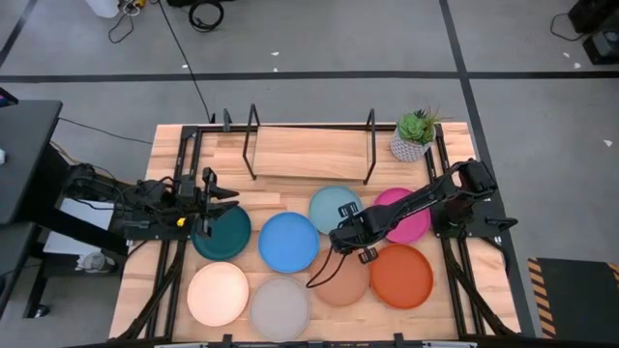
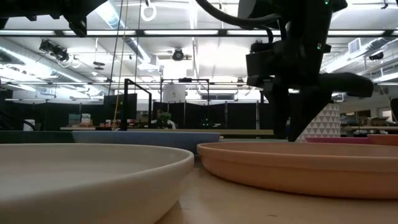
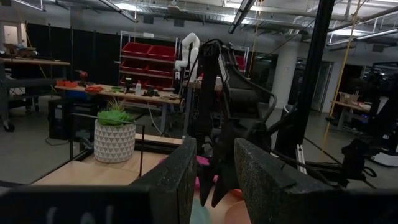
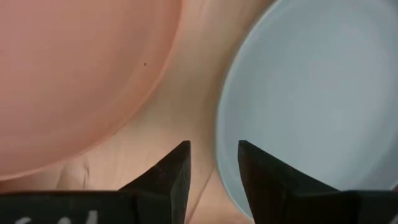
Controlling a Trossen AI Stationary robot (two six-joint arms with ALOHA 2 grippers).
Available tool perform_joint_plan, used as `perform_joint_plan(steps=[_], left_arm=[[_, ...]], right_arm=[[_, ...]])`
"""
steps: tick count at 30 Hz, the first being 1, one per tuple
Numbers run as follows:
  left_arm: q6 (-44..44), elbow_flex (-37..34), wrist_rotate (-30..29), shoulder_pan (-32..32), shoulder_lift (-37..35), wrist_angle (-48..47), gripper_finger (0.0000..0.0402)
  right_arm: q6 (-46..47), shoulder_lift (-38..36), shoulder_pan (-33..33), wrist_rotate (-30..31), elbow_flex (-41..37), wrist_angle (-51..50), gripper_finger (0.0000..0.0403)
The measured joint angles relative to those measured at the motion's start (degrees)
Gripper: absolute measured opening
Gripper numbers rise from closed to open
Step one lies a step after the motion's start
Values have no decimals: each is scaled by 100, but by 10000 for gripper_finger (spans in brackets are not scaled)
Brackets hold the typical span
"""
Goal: Place and stack plates onto a shelf
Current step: Put the light blue plate on the shelf
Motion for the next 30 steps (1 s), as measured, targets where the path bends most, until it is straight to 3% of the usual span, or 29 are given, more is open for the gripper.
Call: perform_joint_plan(steps=[21,30], left_arm=[[11,0,0,1,0,-39,117],[11,0,0,0,0,-37,117]], right_arm=[[-63,0,-312,-519,-227,202,13],[-100,0,-234,-473,122,-288,12]])
